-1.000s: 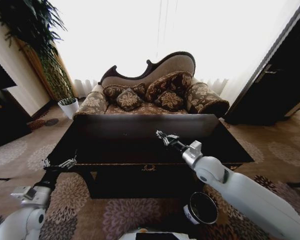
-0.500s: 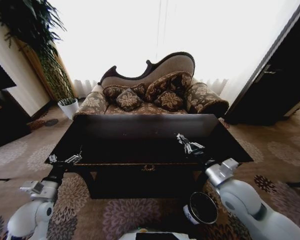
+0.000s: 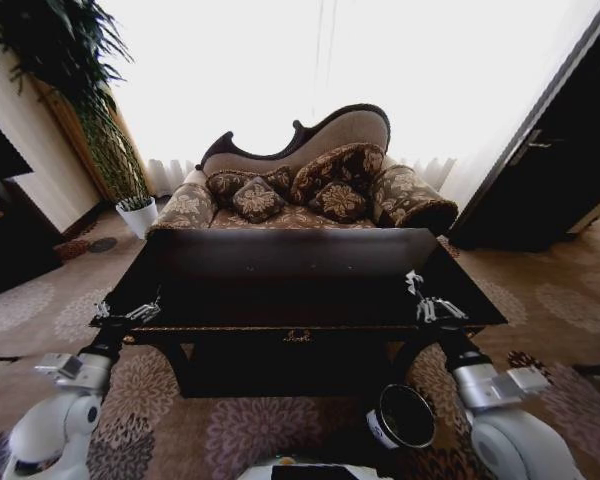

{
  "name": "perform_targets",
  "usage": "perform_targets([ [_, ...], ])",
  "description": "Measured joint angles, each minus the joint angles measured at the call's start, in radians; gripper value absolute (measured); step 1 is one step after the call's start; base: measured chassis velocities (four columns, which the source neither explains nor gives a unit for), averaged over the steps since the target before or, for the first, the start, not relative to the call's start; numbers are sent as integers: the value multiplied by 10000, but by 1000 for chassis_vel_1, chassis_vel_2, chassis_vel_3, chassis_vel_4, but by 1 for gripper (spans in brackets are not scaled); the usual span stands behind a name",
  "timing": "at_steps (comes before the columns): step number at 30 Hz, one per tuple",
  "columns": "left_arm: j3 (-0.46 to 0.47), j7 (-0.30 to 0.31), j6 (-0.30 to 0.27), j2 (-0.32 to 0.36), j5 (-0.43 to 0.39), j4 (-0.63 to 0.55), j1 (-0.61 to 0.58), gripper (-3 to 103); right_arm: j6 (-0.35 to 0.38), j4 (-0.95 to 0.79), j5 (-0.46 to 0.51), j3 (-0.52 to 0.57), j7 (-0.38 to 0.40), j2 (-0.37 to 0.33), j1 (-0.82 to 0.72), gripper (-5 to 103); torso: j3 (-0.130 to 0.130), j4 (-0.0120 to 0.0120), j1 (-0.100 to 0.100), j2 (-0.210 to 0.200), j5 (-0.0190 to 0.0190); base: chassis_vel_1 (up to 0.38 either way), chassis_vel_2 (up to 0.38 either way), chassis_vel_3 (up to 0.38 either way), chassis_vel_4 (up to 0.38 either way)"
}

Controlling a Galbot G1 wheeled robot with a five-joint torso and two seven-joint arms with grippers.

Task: Move to the front of the table and place the trash on the table into the trash bin.

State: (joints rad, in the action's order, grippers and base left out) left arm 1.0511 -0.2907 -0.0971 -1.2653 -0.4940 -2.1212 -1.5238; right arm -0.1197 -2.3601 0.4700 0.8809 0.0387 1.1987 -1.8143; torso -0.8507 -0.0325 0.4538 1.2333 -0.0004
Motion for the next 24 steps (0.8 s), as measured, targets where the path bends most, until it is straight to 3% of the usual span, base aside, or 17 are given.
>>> perform_targets([
  [4,56,2,3,110,-81,-10,6,100,-755,897,-883,339,-89,774,-8,0,-1,0,0,0,0,0,0,0,0],
  [8,134,2,17,112,-91,-36,-57,100,-1167,1808,-1341,398,-86,1088,81,0,-2,0,0,0,2,0,0,0,0],
  [24,581,3,51,-97,-112,-370,-358,100,-2674,5233,-3289,-317,122,1571,620,0,-1,1,0,0,1,0,0,0,0],
])
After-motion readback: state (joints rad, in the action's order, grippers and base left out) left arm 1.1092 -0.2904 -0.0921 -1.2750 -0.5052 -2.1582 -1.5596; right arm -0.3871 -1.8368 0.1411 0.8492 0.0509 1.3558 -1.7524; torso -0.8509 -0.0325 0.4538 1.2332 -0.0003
